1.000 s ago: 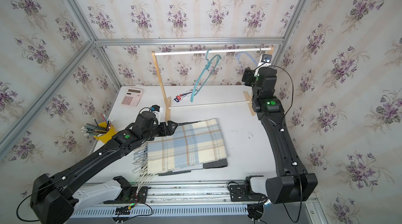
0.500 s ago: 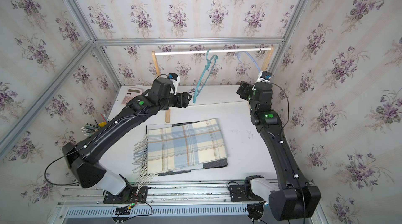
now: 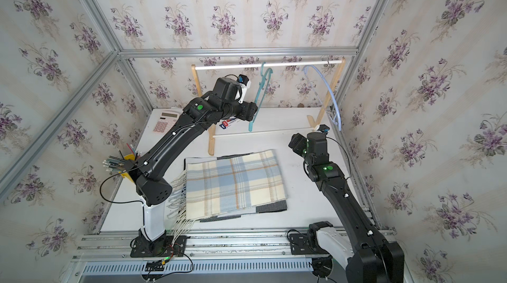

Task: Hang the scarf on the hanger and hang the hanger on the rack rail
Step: Pick up the hanger from the clothesline.

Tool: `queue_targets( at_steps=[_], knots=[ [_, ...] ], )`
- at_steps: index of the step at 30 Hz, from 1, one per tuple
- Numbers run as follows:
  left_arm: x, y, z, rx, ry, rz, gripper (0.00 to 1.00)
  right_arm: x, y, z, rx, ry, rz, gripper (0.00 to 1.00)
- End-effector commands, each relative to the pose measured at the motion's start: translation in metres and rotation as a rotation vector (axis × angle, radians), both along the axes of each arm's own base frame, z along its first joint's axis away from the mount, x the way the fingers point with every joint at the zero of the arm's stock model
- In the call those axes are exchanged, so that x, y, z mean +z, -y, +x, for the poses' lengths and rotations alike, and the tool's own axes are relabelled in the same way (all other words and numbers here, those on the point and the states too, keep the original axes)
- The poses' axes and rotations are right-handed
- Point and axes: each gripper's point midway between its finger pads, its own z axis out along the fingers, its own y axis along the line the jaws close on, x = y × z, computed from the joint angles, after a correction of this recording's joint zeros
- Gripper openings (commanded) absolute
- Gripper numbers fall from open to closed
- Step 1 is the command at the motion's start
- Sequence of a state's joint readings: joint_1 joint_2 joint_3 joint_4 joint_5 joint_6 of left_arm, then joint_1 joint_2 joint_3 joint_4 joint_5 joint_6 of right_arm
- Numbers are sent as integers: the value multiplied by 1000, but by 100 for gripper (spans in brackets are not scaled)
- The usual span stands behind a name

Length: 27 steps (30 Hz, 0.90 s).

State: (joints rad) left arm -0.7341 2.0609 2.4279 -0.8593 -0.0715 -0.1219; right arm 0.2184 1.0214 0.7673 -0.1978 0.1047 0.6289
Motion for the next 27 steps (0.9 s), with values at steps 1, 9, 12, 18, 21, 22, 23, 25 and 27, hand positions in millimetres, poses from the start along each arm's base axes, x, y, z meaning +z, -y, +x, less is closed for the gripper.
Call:
queue_targets(
  at_steps=[1,9,12,18,21,22,23,25,27],
  knots=[
    [-3,7,6,-17,8,29,82,5,-5,1,-1,27,17,88],
    [-12,8,40,97,109,85,66,5,0,-9,-17,20,-4,88],
    [-11,12,42,99,135,92,46,9,2,-10,-19,33,-12,88],
    [5,27,31,42,174,53,0,13,2,-11,-17,43,-17,88],
    [18,27,26,37,196,27,0,14,2,-12,-14,49,-12,88],
    [23,27,25,39,204,16,0,15,2,-12,-14,53,-11,88],
    [30,26,22,39,212,1,0,17,2,-12,-14,58,-10,88],
    [45,24,18,35,232,-33,0,19,3,-14,-16,65,-10,88],
    [61,21,11,35,250,-68,0,22,3,-15,-16,74,-11,88]
  ],
)
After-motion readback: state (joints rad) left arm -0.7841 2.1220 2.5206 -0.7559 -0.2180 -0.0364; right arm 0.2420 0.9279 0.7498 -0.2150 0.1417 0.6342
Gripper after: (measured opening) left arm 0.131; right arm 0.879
